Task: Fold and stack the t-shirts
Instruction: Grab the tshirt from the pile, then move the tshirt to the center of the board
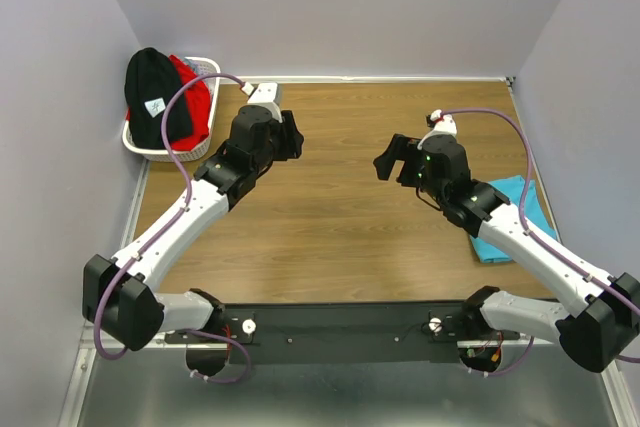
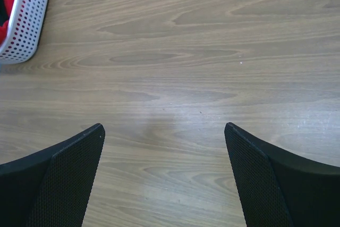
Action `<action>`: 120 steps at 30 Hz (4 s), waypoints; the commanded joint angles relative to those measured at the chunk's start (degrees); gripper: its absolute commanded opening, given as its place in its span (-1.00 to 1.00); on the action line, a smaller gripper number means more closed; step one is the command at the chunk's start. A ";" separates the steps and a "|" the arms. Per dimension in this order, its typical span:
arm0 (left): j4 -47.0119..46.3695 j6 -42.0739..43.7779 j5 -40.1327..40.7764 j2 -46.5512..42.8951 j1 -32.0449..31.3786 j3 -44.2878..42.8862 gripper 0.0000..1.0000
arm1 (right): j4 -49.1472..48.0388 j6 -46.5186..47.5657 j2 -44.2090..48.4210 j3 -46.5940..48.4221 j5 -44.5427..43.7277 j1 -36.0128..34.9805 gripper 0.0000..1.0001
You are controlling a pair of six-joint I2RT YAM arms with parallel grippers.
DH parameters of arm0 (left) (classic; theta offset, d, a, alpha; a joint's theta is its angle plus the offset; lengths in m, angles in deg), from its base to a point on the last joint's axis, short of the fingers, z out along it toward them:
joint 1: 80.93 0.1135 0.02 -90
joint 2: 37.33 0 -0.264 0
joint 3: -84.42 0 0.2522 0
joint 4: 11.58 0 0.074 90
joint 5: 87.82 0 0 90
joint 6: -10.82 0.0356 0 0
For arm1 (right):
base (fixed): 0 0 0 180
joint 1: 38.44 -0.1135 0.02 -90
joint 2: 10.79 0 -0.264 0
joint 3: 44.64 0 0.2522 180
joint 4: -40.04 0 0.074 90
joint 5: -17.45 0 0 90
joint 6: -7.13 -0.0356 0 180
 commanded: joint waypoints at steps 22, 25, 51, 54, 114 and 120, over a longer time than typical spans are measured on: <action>10.68 -8.63 19.55 28.81 29.24 -37.53 0.78 | 1.42 3.95 1.63 -0.79 6.83 0.03 1.00; 11.39 -8.10 20.00 34.27 34.69 -41.84 0.74 | 1.51 4.04 1.45 -0.35 6.66 0.03 1.00; 11.22 -5.99 12.35 53.17 43.93 -43.79 0.26 | 1.51 3.08 0.31 -3.34 8.15 0.03 1.00; 10.61 -6.87 11.48 53.44 44.02 -42.65 0.19 | 1.51 2.99 0.66 -3.69 8.24 0.11 1.00; 2.68 -7.48 3.72 23.82 -2.84 -27.44 0.03 | 1.78 2.20 -2.05 2.11 7.00 0.03 1.00; 1.82 -11.70 5.58 18.56 5.95 -12.80 -0.11 | -1.11 1.93 -14.16 3.60 10.53 -1.02 1.00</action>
